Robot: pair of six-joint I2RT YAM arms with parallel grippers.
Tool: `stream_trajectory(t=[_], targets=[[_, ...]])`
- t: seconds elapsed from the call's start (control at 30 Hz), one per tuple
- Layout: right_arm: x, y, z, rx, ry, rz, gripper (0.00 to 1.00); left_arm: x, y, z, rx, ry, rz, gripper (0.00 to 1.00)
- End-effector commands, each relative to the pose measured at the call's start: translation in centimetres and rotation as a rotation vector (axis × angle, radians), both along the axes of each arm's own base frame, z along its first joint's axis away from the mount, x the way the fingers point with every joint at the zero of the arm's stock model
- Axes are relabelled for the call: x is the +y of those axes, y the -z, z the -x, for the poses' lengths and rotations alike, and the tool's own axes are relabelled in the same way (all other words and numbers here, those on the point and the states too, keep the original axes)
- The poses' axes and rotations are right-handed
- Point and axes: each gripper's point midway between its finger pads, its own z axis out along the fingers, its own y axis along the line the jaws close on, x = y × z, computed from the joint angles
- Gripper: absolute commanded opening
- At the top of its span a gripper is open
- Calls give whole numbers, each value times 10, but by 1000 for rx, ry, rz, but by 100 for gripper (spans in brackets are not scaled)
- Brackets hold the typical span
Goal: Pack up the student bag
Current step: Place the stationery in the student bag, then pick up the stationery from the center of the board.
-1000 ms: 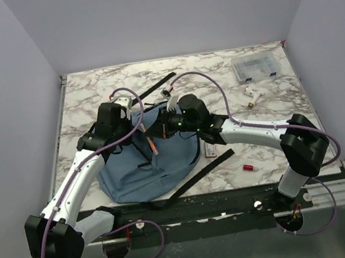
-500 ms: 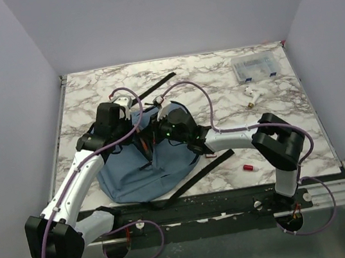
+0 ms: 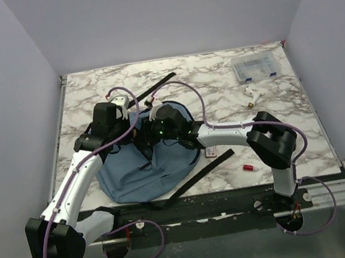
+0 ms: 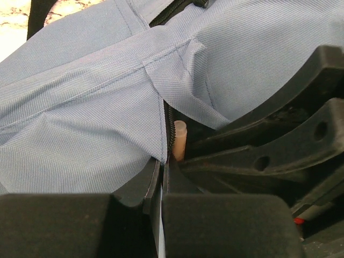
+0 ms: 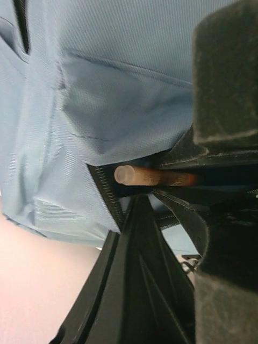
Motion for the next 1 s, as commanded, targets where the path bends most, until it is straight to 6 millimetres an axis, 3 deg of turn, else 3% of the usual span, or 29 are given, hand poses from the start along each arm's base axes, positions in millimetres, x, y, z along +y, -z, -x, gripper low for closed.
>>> stream_trajectory(t=[0.0, 0.1, 0.17, 0.27, 0.33, 0.43, 0.6, 0.67, 0.8, 0.87, 0.97], targets=[[8, 16, 34, 242, -90, 21, 25, -6, -17, -5, -49, 10, 62, 0], [4, 3, 34, 230, -94, 46, 26, -6, -18, -6, -50, 12, 65, 0], [-5, -3, 30, 230, -79, 77, 36, -4, -17, -6, -51, 3, 58, 0], [-26, -14, 24, 207, -34, 133, 58, -4, -15, -6, -45, 2, 56, 0], [-46, -27, 18, 178, 14, 172, 59, -4, -15, -6, -46, 4, 55, 0], [-88, -35, 7, 136, 110, 271, 60, -2, -15, -7, -48, -7, 48, 0], [-185, -37, -5, 61, 384, 456, 70, 6, -11, -10, -42, -38, 16, 0], [-224, -29, -7, 68, 468, 496, 77, 10, -12, -12, -43, -54, 13, 0], [-295, 15, -4, 175, 602, 574, 82, 11, -7, -13, -25, -60, 12, 0], [-315, 33, 2, 211, 647, 613, 82, 10, -5, -14, -16, -55, 15, 0], [-324, 55, 11, 248, 655, 653, 81, 9, -2, -16, -2, -55, 16, 0]])
